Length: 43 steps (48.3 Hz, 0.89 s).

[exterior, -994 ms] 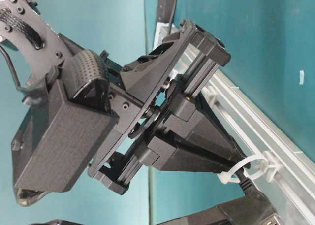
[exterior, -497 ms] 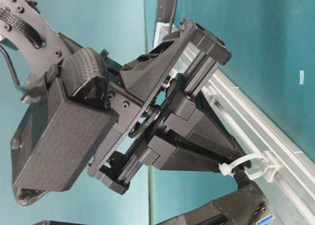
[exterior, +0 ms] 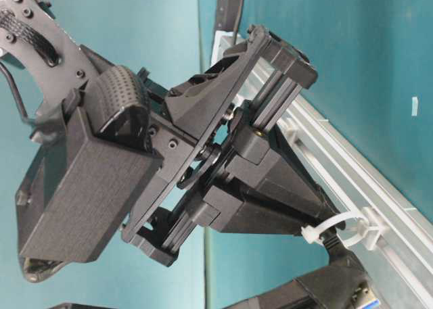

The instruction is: Pass the USB cable through three rings with both arms.

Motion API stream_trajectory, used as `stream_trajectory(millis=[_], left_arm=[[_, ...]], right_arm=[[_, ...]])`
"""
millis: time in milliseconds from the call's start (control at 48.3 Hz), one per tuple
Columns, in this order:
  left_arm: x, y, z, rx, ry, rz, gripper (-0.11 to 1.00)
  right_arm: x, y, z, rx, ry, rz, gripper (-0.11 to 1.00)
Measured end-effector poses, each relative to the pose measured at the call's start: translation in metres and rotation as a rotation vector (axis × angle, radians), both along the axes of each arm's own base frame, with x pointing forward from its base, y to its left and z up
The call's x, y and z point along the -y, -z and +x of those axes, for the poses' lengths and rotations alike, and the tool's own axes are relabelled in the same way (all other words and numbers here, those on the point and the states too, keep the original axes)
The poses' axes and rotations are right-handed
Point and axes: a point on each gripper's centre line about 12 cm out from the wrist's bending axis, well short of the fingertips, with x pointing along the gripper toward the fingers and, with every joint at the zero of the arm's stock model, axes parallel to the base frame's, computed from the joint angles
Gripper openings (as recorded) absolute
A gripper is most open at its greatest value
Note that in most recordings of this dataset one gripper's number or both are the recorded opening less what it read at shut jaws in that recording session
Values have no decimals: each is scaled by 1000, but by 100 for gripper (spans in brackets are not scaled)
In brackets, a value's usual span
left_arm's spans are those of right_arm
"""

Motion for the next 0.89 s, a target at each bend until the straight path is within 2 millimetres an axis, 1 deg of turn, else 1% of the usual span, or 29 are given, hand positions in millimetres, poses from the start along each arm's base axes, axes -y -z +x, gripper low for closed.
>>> stream_trajectory(millis=[228,269,311,352,476,518,580,600,621,745,890], left_arm=[[0,1,-2,-4,2,2,16],[-1,2,-3,-7,1,3,16],[-1,3,-3,-10,0,2,14],[-1,3,-4,-10,0,2,13],[-1,3,-4,-12,0,3,13],[-1,4,-5,-13,1,4,13],[-1,5,-6,-16,1,5,13],[-1,5,-6,-19,2,6,13],[-1,6,-7,-19,0,4,13],[-2,7,-9,-26,-1,4,13],[-3,10,-12,-37,-2,4,11]], right_arm=[[0,1,-1,-15,-3,1,7],[-1,0,-1,-27,-6,1,10],[-1,0,-1,-39,-9,4,17],[-1,-1,-2,-48,-12,3,27],[1,-1,-4,-66,-10,6,65],[2,-1,-5,-71,-7,6,75],[3,-1,-5,-74,4,13,89],[3,-1,-5,-71,8,14,91],[3,-1,-5,-72,14,19,91],[4,-4,-3,-54,58,44,86],[16,-13,-2,-30,142,84,87]])
